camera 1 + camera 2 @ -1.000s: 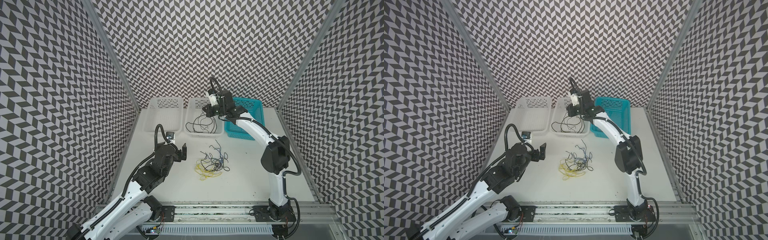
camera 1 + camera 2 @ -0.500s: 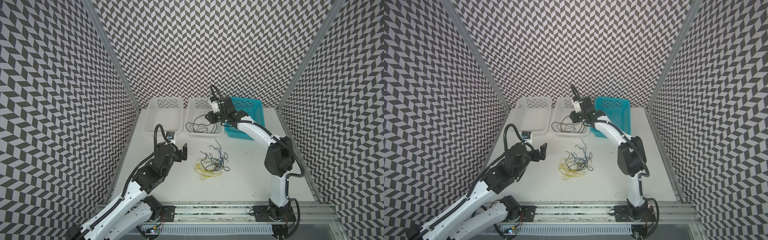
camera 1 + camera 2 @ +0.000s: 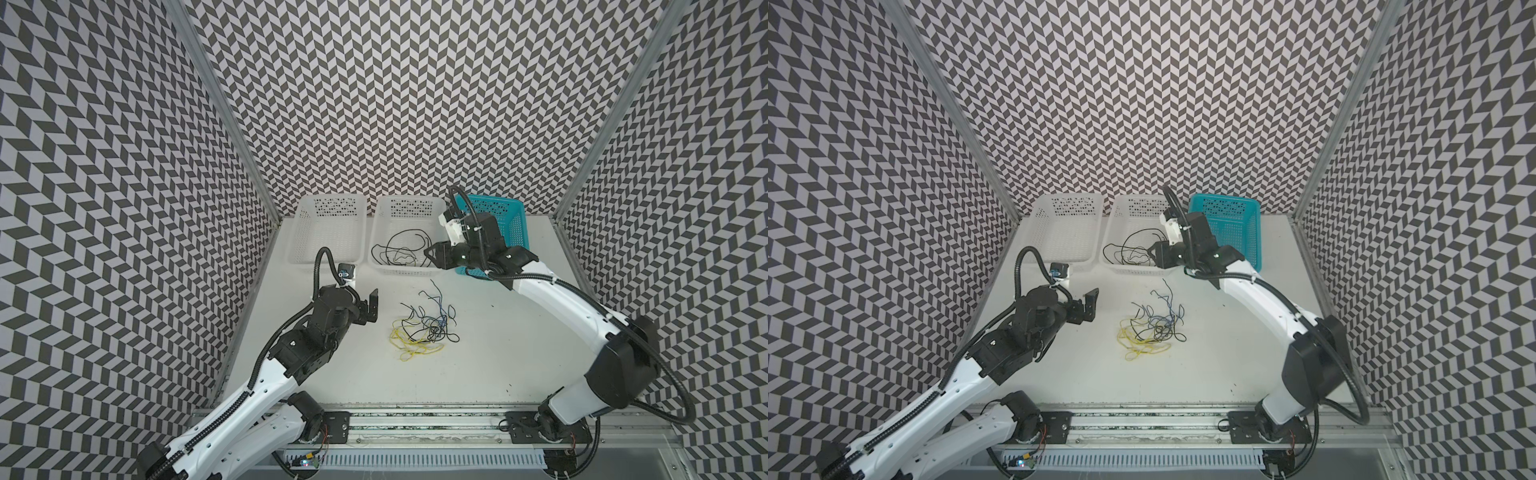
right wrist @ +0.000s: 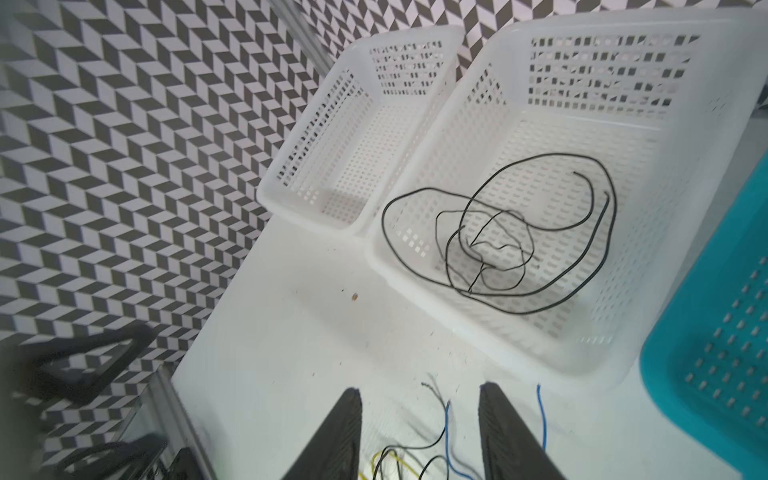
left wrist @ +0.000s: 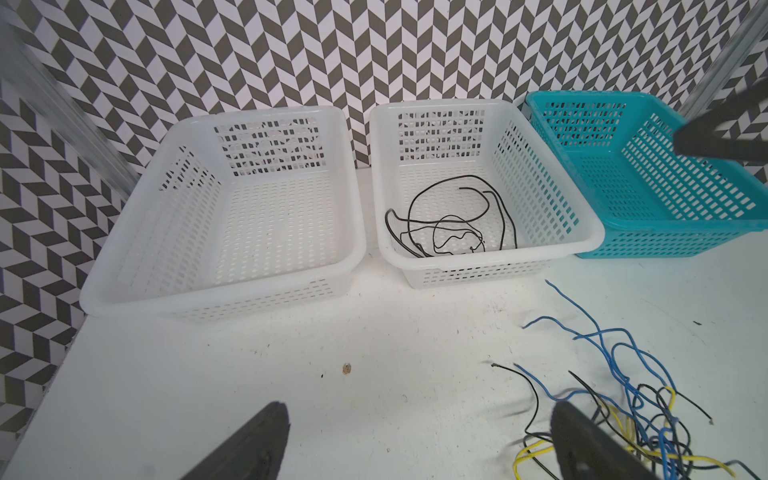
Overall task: Untangle the cables
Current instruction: 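Move the right gripper back down to the wire pile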
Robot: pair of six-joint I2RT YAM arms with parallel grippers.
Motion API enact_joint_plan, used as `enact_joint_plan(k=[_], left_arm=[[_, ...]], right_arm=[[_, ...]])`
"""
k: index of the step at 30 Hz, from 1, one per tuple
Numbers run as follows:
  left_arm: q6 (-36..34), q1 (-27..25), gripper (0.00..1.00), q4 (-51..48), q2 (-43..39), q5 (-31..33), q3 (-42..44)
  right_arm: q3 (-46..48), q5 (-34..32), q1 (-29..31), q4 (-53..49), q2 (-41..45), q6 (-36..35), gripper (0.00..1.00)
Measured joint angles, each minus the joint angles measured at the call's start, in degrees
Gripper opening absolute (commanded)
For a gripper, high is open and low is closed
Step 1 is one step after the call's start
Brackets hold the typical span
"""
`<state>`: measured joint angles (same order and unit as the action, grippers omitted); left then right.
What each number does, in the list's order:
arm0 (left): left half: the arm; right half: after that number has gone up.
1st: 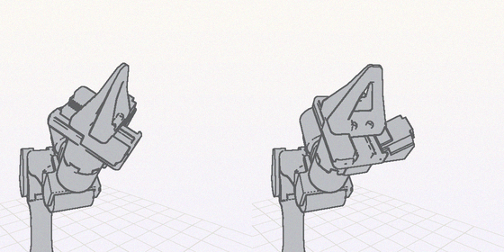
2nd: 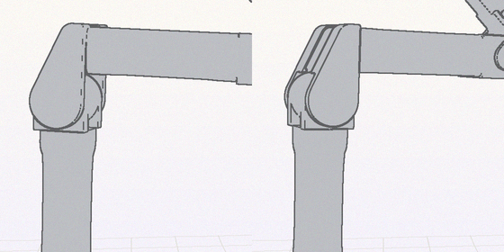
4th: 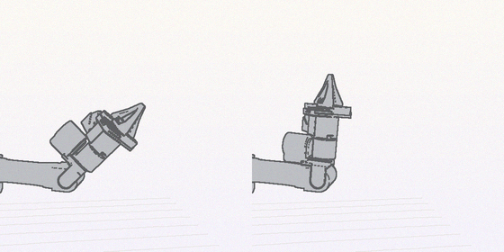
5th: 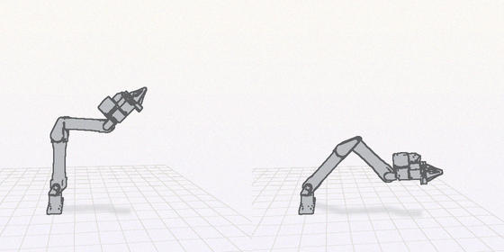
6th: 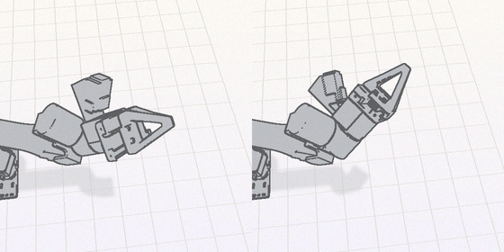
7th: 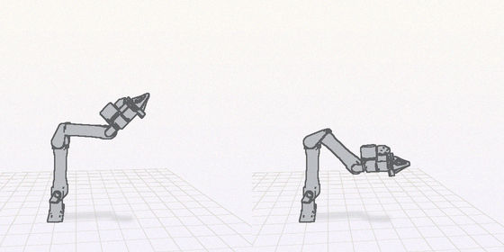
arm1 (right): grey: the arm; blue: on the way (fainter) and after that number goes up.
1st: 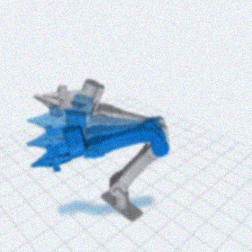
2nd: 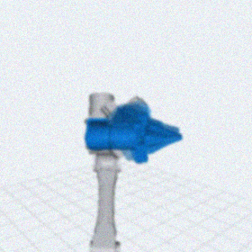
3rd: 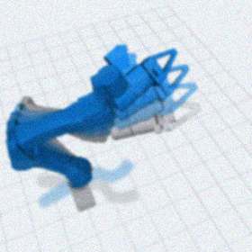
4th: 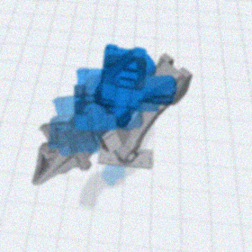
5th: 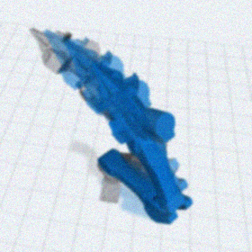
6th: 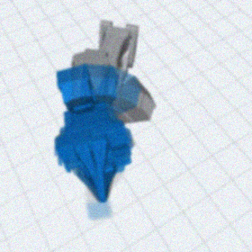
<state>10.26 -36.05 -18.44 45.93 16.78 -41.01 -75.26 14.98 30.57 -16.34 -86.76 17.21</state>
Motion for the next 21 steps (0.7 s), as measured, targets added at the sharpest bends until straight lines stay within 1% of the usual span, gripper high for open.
enact_joint_plan(k=[6,10,14,17,21], left_arm=[[0.04,0.00,1.00,0.00,0.61,-1.49,0.00],[0.04,0.00,1.00,0.00,0.61,-2.14,0.00],[0.04,0.00,1.00,0.02,0.76,-2.49,0.00],[0.04,0.00,1.00,0.02,1.01,-2.73,0.00],[0.04,0.00,1.00,0.00,1.22,-2.93,0.00]], right_arm=[[17.35,-3.30,7.63,1.16,13.51,-1.33,0.48],[25.77,-5.55,11.19,0.35,19.65,-2.01,0.48],[34.23,-8.04,11.96,0.76,25.33,-1.38,0.49],[39.76,-8.68,11.98,1.60,28.55,-0.63,0.49],[42.56,-8.87,12.09,2.43,28.98,-0.37,0.49]])
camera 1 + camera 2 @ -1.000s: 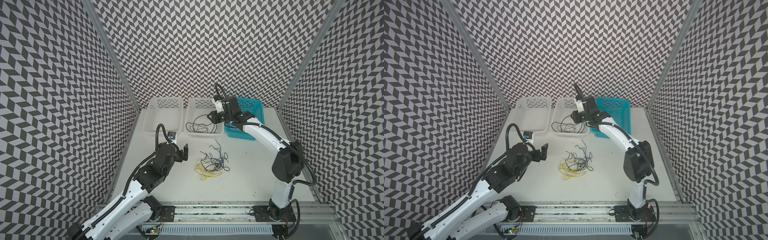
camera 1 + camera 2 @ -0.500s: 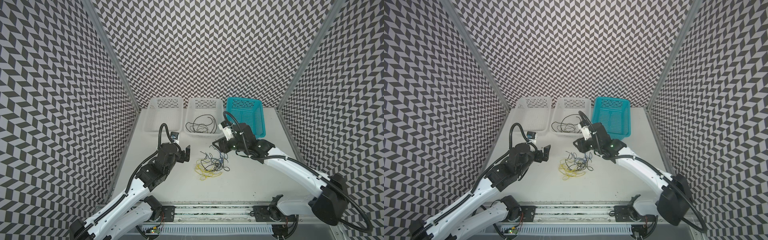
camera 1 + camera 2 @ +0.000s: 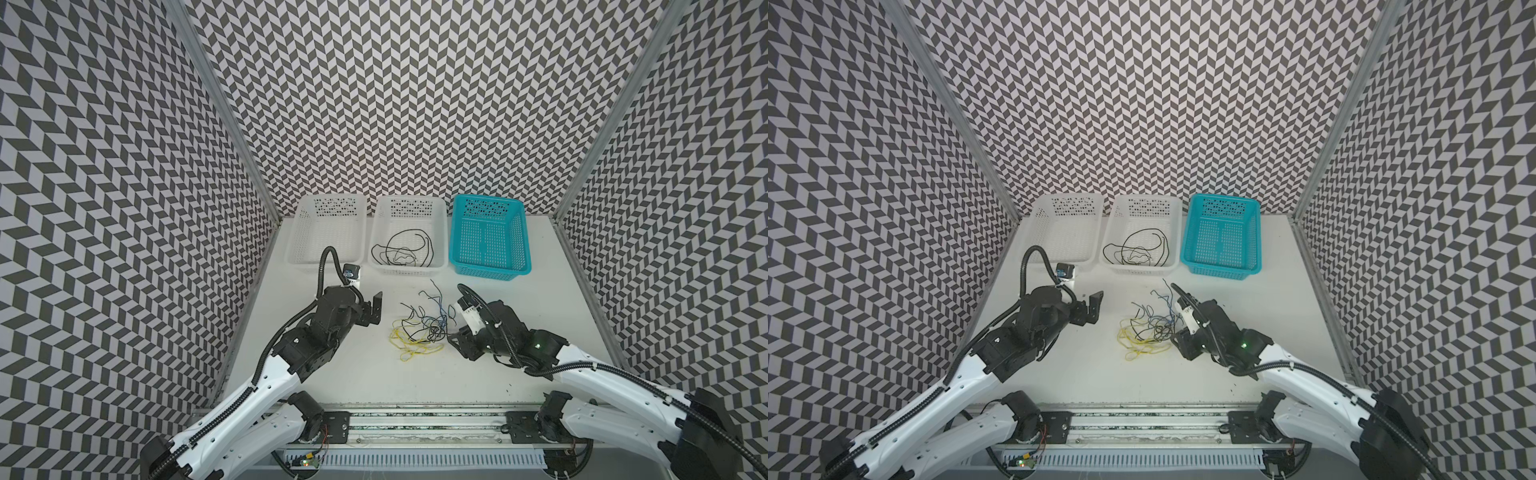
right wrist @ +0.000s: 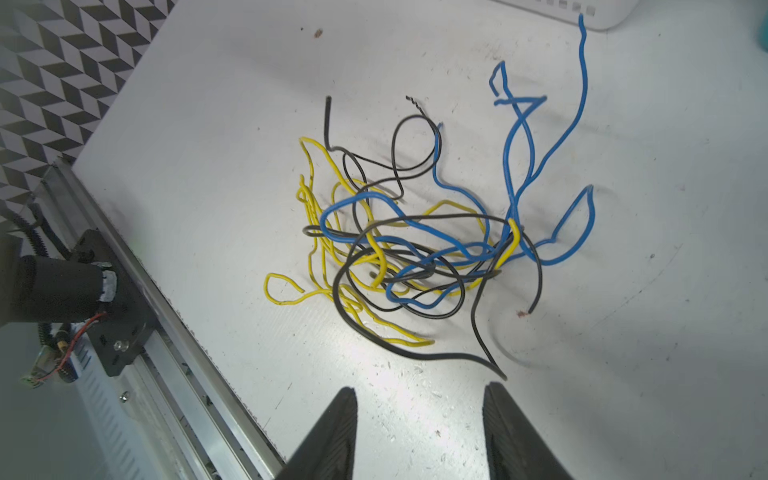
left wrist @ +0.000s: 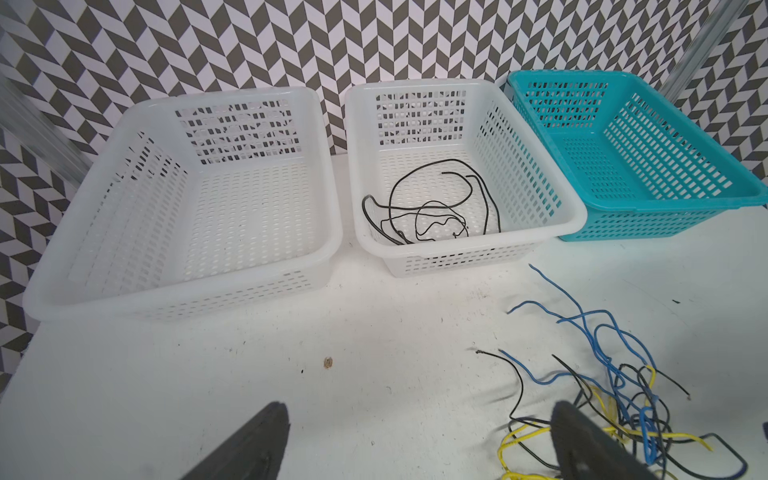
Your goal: Untangle the cables
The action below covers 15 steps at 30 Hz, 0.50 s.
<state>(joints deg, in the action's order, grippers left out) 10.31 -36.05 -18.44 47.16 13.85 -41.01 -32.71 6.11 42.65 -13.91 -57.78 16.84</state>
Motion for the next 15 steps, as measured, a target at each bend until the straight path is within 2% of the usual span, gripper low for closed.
enact_joint_plan(k=[6,10,12,15], left_arm=[[-0.02,0.00,1.00,-0.02,0.02,-0.09,0.00],[-0.02,0.00,1.00,-0.02,0.00,-0.22,0.00],[-0.02,0.00,1.00,0.00,0.00,-0.35,0.00],[-0.02,0.00,1.00,0.00,0.00,-0.46,0.00]], right_arm=[[0.42,-1.62,0.13,4.31,-2.73,0.13,0.49],[0.42,-1.81,0.20,6.88,-6.64,-0.26,0.46],[0.42,-2.12,0.22,7.45,-8.31,-0.35,0.39],[0.42,-2.36,0.22,8.17,-9.38,-0.44,0.22]])
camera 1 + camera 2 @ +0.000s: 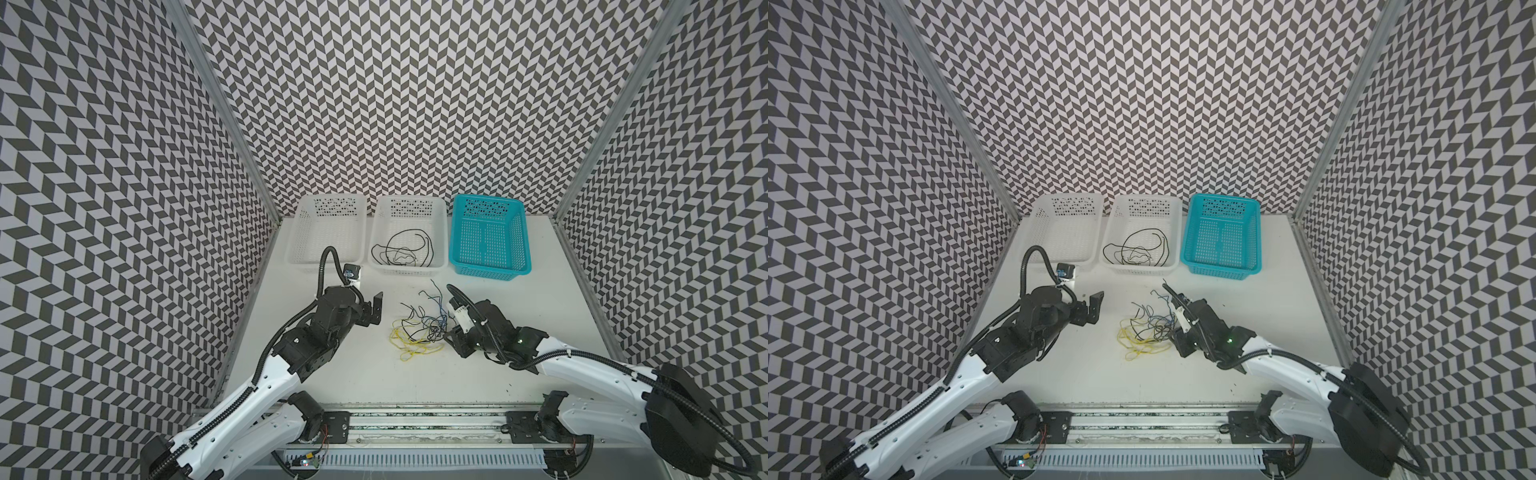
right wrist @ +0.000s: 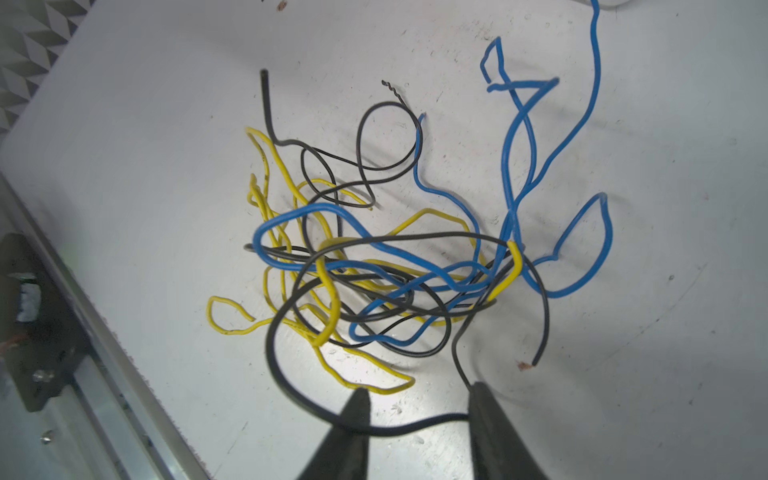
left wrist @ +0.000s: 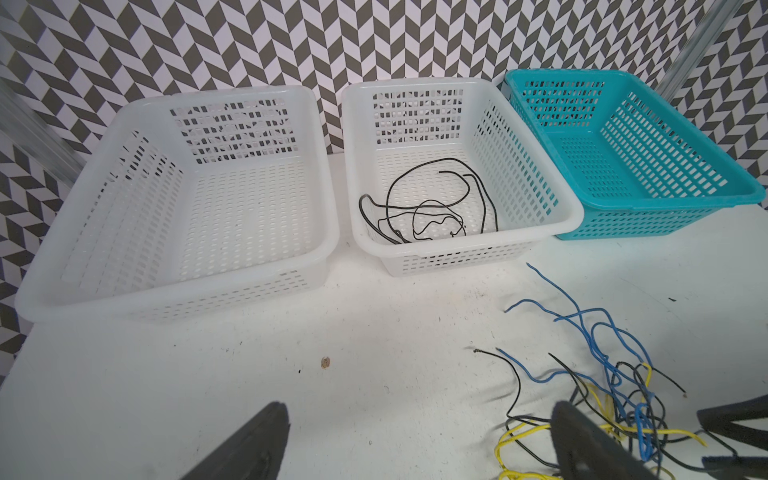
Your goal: Untangle the cables
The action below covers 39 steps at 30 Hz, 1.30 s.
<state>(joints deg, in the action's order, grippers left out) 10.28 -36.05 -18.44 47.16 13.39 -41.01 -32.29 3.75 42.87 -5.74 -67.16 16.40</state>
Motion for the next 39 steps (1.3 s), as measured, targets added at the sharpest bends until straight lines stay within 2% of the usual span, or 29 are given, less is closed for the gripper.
enact_joint_plan(k=[4,8,17,27,32,39], left_arm=[[0.00,0.00,1.00,0.00,0.00,-0.13,0.00],[0.00,0.00,1.00,0.00,0.00,-0.42,0.00],[0.02,0.00,1.00,0.00,0.17,-1.51,0.00],[0.07,0.00,1.00,0.00,0.28,-3.98,0.00],[0.35,0.00,1.00,0.11,0.09,-9.22,0.00],[2.05,0.00,1.00,2.99,-1.88,-20.55,0.28]], right_arm=[[0.00,-0.20,0.02,1.09,0.15,-0.07,0.08],[0.00,0.13,0.57,0.96,3.06,0.02,0.00],[-5.49,2.23,3.50,-0.35,14.01,0.17,0.00],[-19.21,5.05,3.80,-1.95,12.26,-2.32,0.00],[-24.50,6.23,3.80,-2.03,10.43,-3.85,0.00],[-29.70,9.42,3.91,-1.49,9.38,-4.13,0.00]])
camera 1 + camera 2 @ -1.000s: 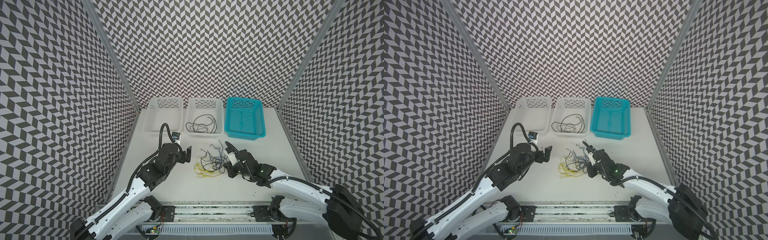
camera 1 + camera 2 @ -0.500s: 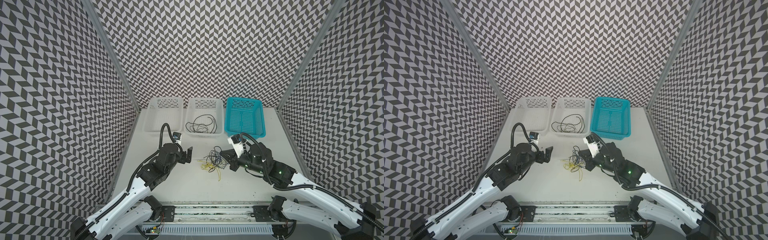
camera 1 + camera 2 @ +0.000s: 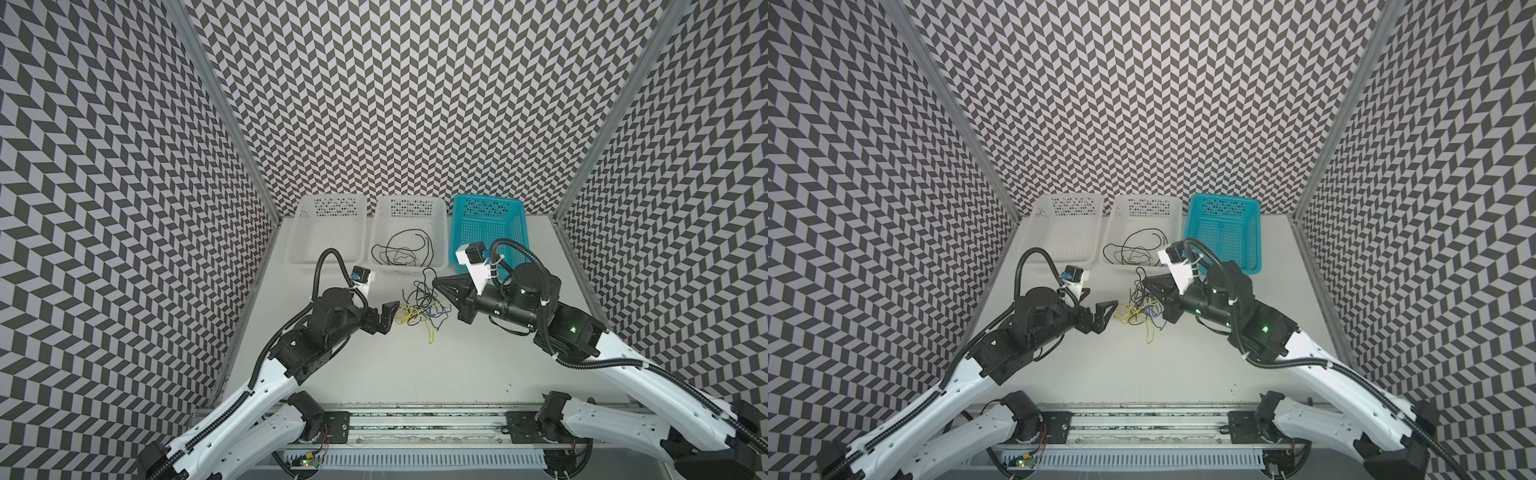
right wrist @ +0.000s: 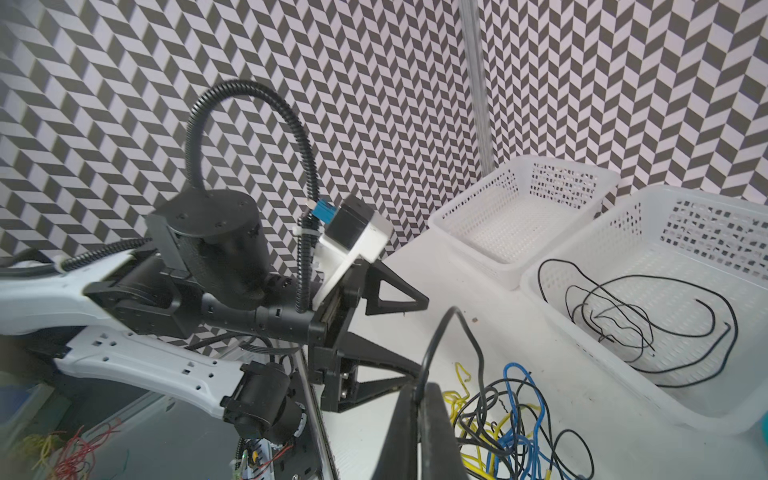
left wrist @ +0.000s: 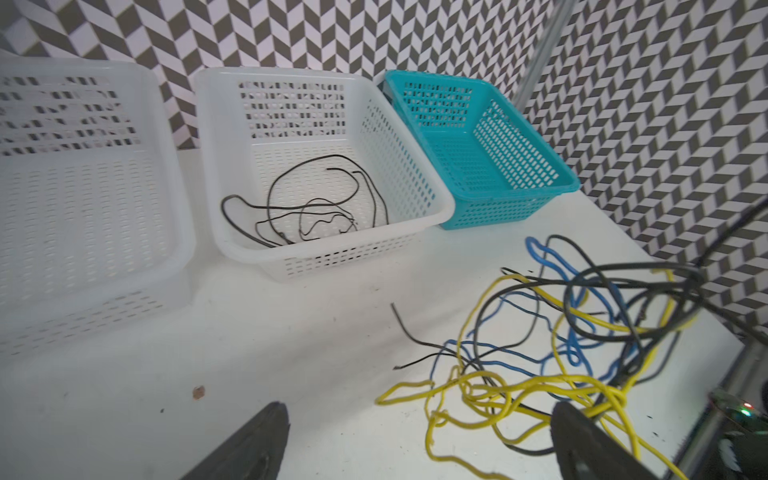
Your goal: Untangle the cables
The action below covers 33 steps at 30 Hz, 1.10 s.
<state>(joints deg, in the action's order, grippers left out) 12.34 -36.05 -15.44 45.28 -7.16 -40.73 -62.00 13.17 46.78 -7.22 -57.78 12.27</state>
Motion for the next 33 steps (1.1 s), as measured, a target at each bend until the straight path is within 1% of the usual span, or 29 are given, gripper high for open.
enact_joint_plan(k=[10,17,18,20,21,24,27,29,31,33], left_arm=[[2.95,0.00,1.00,4.92,-0.68,-14.69,2.10],[4.35,0.00,1.00,7.67,-0.66,-20.83,2.58],[4.46,0.00,0.98,7.87,-0.55,-21.55,2.58],[4.59,0.00,0.91,7.93,-0.11,-22.67,2.58],[4.55,0.00,0.84,7.93,0.31,-23.23,2.56],[4.37,0.00,0.67,7.52,1.86,-24.61,2.47],[4.35,0.00,0.55,6.84,3.32,-25.55,2.08],[4.26,0.00,0.49,6.54,4.00,-26.08,1.53],[4.33,0.00,0.48,6.36,4.24,-26.38,1.14],[4.17,0.00,0.42,6.23,4.24,-26.53,0.79]], right_arm=[[-2.43,5.27,0.66,2.62,-0.81,2.14,0.00],[-3.74,8.63,1.27,4.07,-1.27,4.50,0.00],[-4.07,9.09,1.44,4.37,-1.29,4.90,0.00],[-4.83,9.66,1.81,4.76,-1.33,5.49,0.00],[-5.31,9.97,2.05,4.92,-1.33,5.68,0.00],[-6.86,10.58,2.80,5.55,-1.33,6.14,0.00],[-8.39,10.97,3.48,5.92,-1.31,6.58,0.00],[-9.03,11.08,3.96,5.90,-1.31,6.71,0.00],[-9.16,11.10,4.46,5.90,-1.27,6.71,0.00],[-9.16,11.06,4.96,5.88,-1.25,6.71,0.00]])
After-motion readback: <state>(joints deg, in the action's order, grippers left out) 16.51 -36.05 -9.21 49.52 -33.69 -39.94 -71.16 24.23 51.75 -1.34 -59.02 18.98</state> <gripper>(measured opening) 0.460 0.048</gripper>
